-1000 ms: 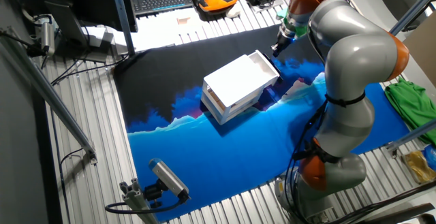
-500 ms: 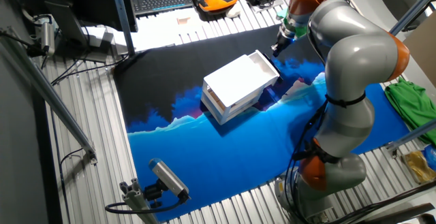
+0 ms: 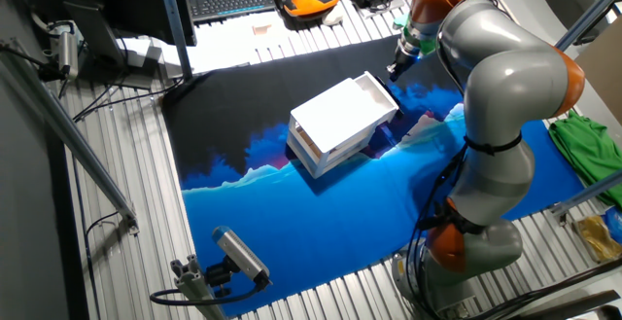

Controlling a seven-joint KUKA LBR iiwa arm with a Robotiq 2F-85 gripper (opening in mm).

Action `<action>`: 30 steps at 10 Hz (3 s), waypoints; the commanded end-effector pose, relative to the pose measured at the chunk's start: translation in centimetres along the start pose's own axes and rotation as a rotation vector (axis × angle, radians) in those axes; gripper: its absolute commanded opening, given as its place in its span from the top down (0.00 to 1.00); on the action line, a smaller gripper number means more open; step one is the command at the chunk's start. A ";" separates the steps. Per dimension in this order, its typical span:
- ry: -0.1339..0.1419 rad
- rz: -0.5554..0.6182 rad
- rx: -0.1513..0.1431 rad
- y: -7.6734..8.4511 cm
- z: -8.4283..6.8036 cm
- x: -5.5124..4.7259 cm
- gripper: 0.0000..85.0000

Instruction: Grasp the handle and close the drawer

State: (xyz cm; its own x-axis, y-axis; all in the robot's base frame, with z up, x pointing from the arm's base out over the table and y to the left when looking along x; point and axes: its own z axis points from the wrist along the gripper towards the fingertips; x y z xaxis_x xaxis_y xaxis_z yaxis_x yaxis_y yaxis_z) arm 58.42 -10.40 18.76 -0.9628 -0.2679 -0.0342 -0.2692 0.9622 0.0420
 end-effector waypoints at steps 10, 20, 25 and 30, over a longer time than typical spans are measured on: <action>0.004 0.039 -0.007 0.7 0.4 -0.4 1.00; -0.008 0.027 -0.007 1.1 0.7 -0.6 1.00; -0.009 0.005 0.015 1.2 0.7 -0.6 1.00; -0.011 -0.003 0.030 1.3 0.6 -0.6 1.00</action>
State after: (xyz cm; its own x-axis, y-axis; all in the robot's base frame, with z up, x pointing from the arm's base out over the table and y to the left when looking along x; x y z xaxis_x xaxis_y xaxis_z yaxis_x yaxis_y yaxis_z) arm 58.63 -8.97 18.29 -0.9619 -0.2699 -0.0445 -0.2706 0.9627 0.0100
